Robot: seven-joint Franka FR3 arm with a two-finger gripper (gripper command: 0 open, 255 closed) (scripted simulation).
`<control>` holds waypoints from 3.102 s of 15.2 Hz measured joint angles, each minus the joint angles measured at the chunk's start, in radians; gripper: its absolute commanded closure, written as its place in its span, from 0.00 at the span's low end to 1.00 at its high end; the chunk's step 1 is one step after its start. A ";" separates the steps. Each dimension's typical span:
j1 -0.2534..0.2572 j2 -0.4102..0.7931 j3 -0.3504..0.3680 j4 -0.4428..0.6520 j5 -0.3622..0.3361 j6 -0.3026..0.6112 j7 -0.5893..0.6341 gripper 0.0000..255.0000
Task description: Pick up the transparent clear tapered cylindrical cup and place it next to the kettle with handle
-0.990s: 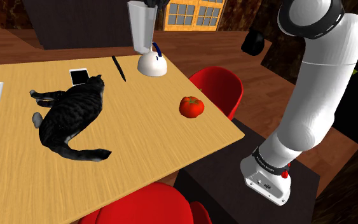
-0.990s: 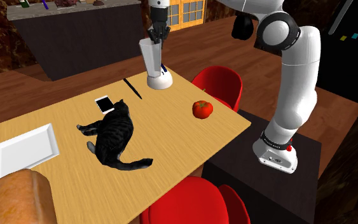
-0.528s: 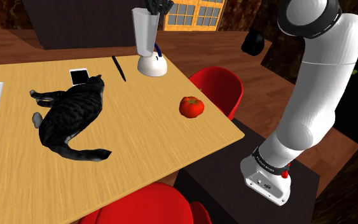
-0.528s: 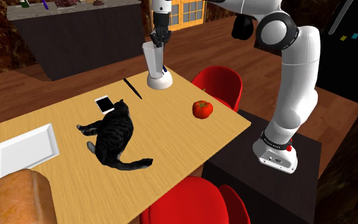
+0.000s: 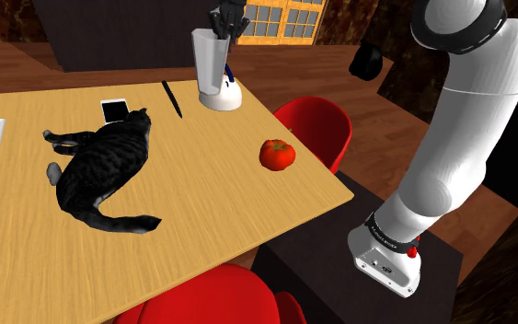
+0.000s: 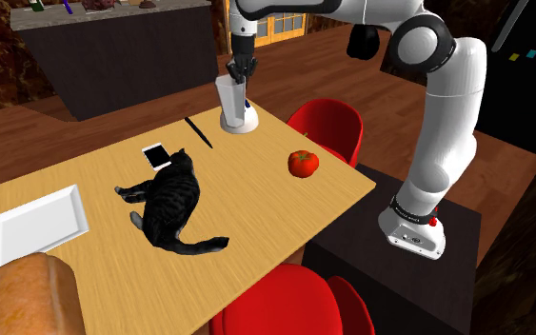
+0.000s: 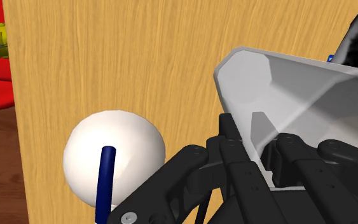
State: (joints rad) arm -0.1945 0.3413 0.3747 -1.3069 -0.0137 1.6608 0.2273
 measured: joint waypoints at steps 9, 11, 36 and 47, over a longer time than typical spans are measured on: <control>-0.010 -0.013 -0.002 -0.139 0.006 0.126 -0.010 1.00; -0.013 -0.017 -0.003 -0.172 0.007 0.155 -0.013 1.00; -0.013 0.040 -0.014 -0.383 -0.011 0.420 -0.021 1.00; -0.016 0.025 -0.012 -0.366 -0.006 0.389 -0.022 0.00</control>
State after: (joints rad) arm -0.2103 0.3661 0.3630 -1.6730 -0.0196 2.0501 0.2053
